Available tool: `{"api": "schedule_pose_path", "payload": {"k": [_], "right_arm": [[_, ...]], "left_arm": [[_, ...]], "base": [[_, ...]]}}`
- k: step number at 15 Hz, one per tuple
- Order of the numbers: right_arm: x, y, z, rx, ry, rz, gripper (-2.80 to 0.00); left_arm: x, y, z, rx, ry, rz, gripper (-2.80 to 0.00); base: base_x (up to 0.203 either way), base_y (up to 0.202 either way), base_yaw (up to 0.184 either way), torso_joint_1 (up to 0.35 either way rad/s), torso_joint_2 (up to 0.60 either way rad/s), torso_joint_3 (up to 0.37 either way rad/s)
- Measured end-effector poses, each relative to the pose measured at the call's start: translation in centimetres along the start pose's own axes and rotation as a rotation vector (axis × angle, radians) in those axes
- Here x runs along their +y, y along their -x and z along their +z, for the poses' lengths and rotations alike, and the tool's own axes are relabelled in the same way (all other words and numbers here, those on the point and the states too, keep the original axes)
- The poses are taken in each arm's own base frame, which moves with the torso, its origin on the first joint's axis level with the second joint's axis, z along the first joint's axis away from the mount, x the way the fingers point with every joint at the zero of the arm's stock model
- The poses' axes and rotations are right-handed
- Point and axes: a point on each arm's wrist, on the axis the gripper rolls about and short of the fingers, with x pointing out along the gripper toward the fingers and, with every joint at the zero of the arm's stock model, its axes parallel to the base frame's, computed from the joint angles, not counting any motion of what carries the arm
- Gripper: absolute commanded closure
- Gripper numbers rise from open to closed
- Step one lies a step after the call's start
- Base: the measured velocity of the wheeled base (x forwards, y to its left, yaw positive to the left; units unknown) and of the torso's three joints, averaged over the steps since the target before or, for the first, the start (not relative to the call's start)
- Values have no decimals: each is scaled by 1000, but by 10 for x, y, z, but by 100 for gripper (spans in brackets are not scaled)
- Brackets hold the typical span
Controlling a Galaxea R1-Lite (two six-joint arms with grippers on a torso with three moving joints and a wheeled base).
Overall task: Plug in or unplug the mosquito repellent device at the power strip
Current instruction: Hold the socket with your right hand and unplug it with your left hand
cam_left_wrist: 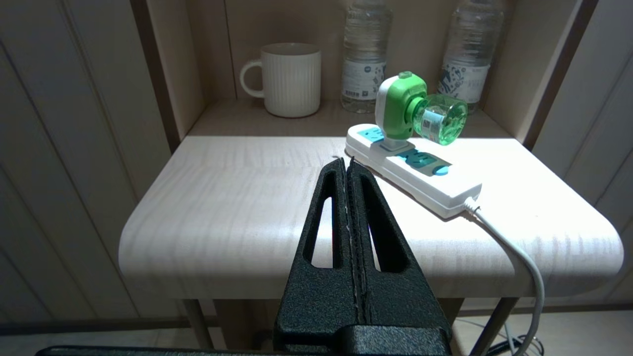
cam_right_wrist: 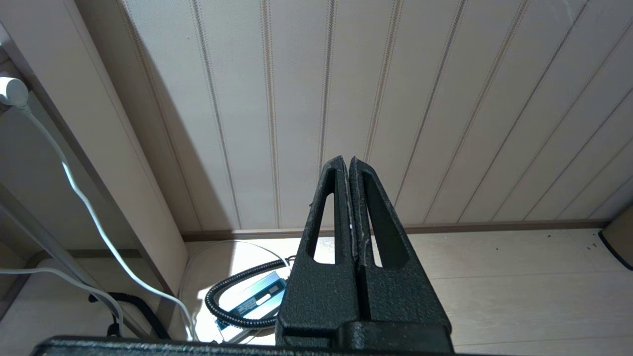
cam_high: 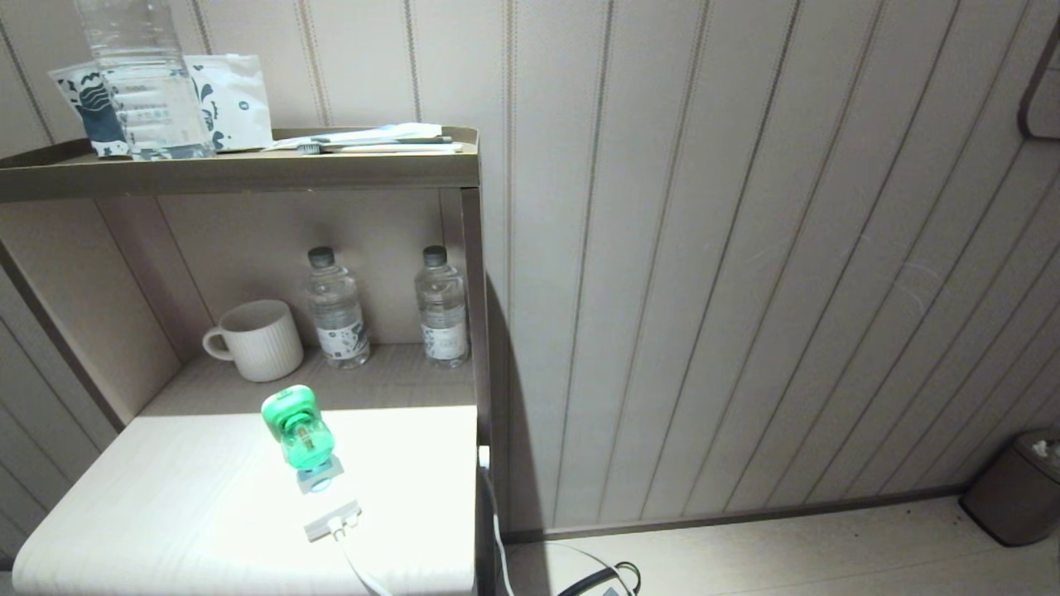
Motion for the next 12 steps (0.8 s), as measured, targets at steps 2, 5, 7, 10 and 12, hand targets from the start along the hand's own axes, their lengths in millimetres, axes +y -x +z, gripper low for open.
{"api": "schedule_pose_path", "payload": {"k": [2, 5, 7, 10, 12], "right_arm": [[0, 0, 0, 0, 0, 0, 0], [0, 0, 0, 0, 0, 1, 0], [0, 0, 0, 0, 0, 1, 0], [0, 0, 0, 0, 0, 0, 0], [0, 0, 0, 0, 0, 0, 0]], "left_arm": [[0, 0, 0, -1, 1, 0, 0], [0, 0, 0, 0, 1, 0, 0], [0, 0, 0, 0, 2, 1, 0], [0, 0, 0, 0, 2, 0, 0], [0, 0, 0, 1, 1, 0, 0]], "base": [[0, 0, 0, 0, 0, 0], [0, 0, 0, 0, 0, 0], [0, 0, 0, 0, 0, 0], [0, 0, 0, 0, 0, 0], [0, 0, 0, 0, 0, 0]]}}
